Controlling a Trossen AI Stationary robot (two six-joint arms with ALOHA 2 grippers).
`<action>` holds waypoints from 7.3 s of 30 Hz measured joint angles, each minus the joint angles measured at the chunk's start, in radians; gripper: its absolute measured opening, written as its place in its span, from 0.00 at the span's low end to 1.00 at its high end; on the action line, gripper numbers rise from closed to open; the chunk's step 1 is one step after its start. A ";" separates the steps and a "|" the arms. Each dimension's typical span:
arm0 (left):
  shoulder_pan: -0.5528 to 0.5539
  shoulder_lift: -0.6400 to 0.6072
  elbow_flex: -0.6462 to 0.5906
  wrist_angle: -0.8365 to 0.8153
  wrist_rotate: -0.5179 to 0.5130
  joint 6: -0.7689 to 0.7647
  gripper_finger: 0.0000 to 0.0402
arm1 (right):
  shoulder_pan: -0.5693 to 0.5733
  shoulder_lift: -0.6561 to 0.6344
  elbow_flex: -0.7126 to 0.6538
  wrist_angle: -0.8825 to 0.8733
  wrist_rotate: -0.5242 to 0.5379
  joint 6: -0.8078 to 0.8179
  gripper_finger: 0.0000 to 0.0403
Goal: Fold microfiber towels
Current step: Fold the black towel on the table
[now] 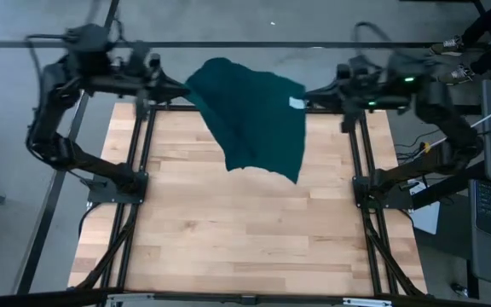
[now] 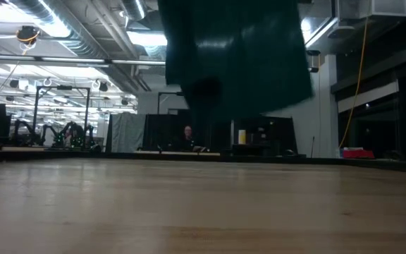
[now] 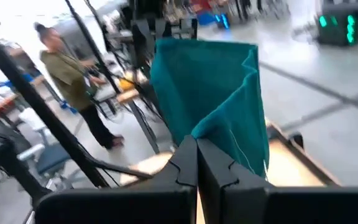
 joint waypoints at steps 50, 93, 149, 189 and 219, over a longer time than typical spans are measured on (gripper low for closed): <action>-0.116 -0.166 0.199 -0.123 0.265 -0.265 0.00 | 0.999 0.262 0.233 0.129 1.023 0.101 0.00; -1.459 0.432 0.200 0.585 -1.031 0.084 0.00 | 1.125 0.409 0.234 0.587 1.035 -0.203 0.00; -1.511 0.154 -0.264 0.362 -1.527 -0.542 0.00 | 1.018 0.400 0.234 0.043 1.196 0.380 0.00; -1.194 -0.980 -1.695 -0.168 -1.596 -1.313 0.01 | 0.447 -0.307 -1.381 0.425 0.987 0.695 0.00; -1.195 -0.934 -1.657 0.159 -1.398 -1.173 0.47 | 0.283 -0.139 -1.382 1.093 0.428 0.659 0.49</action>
